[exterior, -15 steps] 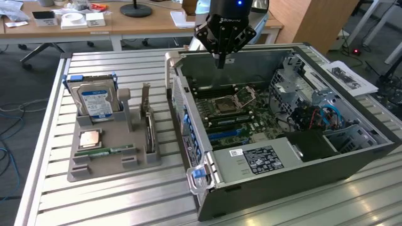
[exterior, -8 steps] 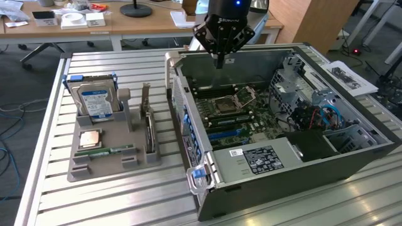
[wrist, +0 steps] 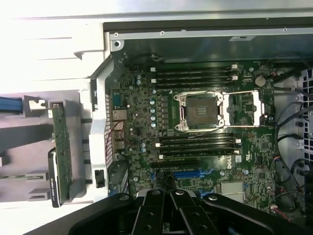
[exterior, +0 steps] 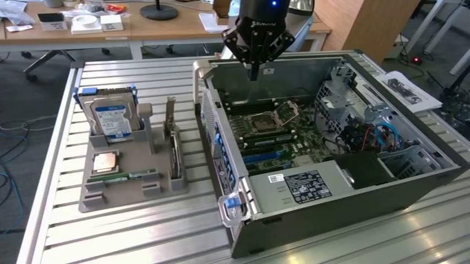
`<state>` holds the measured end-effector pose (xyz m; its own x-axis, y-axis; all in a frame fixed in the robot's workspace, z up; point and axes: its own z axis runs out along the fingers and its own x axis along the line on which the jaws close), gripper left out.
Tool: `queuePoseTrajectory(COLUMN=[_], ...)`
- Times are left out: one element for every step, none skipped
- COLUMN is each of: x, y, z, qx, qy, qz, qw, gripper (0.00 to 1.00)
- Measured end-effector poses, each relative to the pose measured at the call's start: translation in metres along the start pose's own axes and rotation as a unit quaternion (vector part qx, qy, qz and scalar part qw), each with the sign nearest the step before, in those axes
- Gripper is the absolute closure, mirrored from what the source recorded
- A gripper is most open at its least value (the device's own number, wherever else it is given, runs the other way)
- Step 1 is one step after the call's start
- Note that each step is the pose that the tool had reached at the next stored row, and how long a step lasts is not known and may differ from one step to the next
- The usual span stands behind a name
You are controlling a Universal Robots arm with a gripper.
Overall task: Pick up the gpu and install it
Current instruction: 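Reach for the gpu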
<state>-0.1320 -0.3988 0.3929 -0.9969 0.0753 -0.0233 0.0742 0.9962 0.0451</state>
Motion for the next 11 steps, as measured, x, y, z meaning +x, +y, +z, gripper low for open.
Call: queuePoseTrajectory(x=[0.0007,0.0015,0.0024,0.0033,0.0042,0.0051,0.0060,0.0069,0.0079,0.0089,0.0098], y=[-0.0001,-0.0001,-0.0002,-0.0003,-0.0003,-0.0004,-0.0005,-0.0005,-0.0006,-0.0007,-0.0008], z=[0.0000,0.0000,0.0000,0.0001,0.0002,0.0002,0.0002,0.0003,0.0003,0.0003,0.0004], qx=[0.0000,0.0000,0.0000,0.0000,0.0000,0.0000,0.0000,0.0000,0.0001,0.0000,0.0001], qy=[0.0000,0.0000,0.0000,0.0000,0.0000,0.0000,0.0000,0.0000,0.0000,0.0000,0.0000], qz=[0.000,0.000,0.000,0.000,0.000,0.000,0.000,0.000,0.000,0.000,0.000], qw=[1.0000,1.0000,1.0000,1.0000,1.0000,1.0000,1.0000,1.0000,1.0000,1.0000,1.0000], gripper=[0.89,0.89,0.89,0.89,0.89,0.89,0.89,0.89,0.89,0.89,0.89])
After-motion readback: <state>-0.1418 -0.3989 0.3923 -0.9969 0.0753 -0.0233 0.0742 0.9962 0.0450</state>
